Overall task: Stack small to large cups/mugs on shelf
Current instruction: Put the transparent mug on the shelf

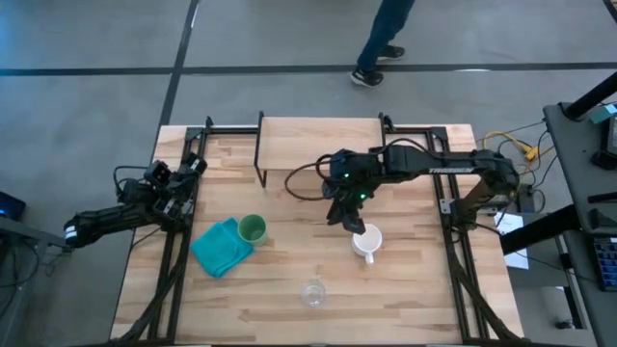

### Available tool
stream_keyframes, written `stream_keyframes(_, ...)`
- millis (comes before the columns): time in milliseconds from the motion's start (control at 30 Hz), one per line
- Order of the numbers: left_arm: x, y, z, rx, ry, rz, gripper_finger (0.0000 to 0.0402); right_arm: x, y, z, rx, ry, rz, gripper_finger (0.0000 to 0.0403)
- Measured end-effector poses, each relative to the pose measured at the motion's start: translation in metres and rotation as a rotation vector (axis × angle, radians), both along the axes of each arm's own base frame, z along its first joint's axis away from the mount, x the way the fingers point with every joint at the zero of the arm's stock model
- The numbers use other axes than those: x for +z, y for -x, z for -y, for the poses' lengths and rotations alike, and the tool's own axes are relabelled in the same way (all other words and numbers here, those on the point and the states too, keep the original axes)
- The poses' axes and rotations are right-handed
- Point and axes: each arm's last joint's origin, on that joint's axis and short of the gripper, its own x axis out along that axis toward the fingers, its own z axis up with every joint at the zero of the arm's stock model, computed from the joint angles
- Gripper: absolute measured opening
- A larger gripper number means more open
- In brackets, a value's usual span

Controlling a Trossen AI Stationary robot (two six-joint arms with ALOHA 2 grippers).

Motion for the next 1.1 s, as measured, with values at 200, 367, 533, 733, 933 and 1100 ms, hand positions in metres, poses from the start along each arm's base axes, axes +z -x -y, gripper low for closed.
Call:
stream_keyframes(200,0.0,0.0,0.0,-0.005,0.003,0.002,0.0063,-0.013,-0.013,-0.015,0.023,-0.012,-0.095,0.008)
stream_keyframes(367,0.0,0.0,0.0,-0.005,0.003,0.002,0.0063,-0.03,-0.022,-0.035,0.042,-0.019,-0.251,0.008)
stream_keyframes(533,0.0,0.0,0.0,-0.005,0.004,0.001,0.0063,-0.045,-0.038,-0.054,0.033,-0.035,-0.313,0.008)
stream_keyframes(733,0.0,0.0,0.0,-0.004,0.003,0.001,0.0063,-0.057,-0.053,-0.071,0.098,-0.013,-0.314,0.008)
stream_keyframes(933,0.0,0.0,0.0,-0.004,0.003,0.0,0.0063,-0.063,-0.069,-0.09,0.209,0.03,-0.261,0.008)
stream_keyframes(1100,0.0,0.0,0.0,-0.003,0.002,0.002,0.0063,-0.068,-0.08,-0.107,0.358,0.093,-0.189,0.008)
